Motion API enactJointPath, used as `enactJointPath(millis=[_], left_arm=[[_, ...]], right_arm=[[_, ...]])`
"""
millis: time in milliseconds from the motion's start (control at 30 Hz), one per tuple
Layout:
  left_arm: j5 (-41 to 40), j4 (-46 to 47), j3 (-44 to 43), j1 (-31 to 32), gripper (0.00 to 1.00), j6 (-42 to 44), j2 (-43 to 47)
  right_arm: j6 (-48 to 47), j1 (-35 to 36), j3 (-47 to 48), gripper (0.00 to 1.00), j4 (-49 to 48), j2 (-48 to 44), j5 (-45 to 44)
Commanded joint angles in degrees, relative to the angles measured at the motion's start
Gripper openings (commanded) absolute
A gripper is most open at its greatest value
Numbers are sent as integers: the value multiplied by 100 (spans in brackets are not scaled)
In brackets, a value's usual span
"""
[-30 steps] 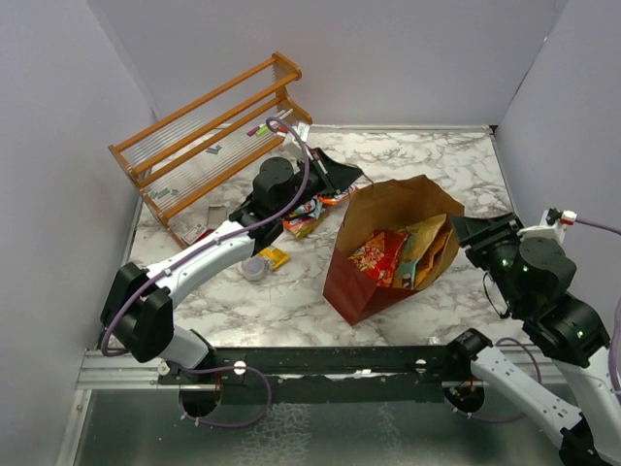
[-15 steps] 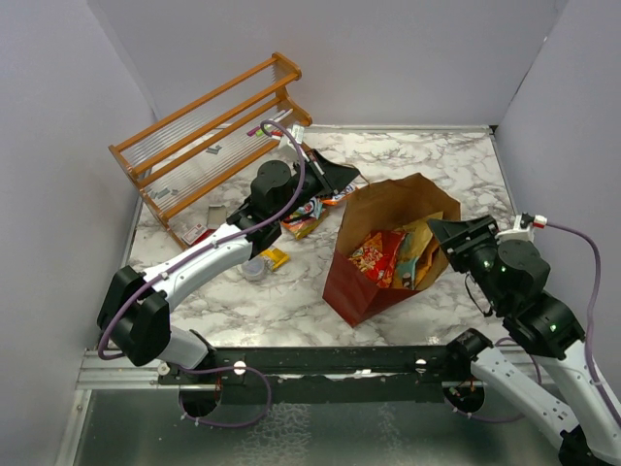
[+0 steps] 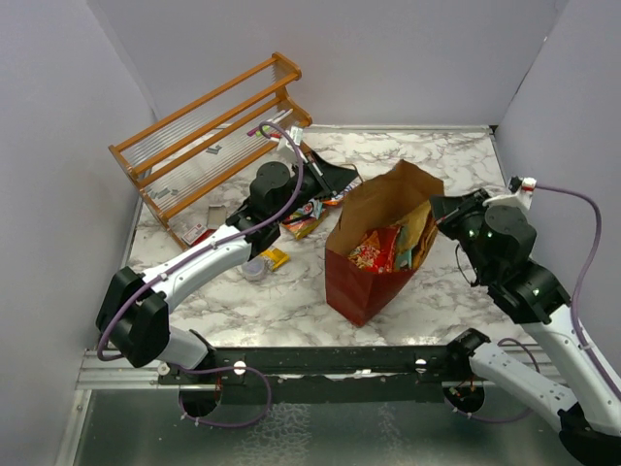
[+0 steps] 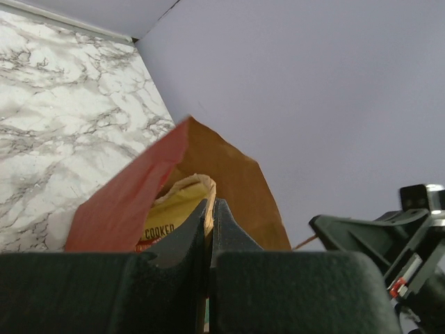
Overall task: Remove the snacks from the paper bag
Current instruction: Adjust the paper bag at the center of the board.
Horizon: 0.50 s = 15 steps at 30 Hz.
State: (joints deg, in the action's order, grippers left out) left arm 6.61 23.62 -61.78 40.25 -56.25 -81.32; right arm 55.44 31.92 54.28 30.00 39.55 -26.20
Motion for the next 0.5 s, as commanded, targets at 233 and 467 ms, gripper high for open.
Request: enactJointPath(millis=[233, 467], left_arm=[[16, 478, 12, 5, 0, -473, 165], [-38, 640, 666, 62, 0, -741, 320]], right_arm=[[-4597, -115, 2150, 2, -993, 1887, -1359], [-6658, -468, 1655, 2, -2047, 2061, 171]])
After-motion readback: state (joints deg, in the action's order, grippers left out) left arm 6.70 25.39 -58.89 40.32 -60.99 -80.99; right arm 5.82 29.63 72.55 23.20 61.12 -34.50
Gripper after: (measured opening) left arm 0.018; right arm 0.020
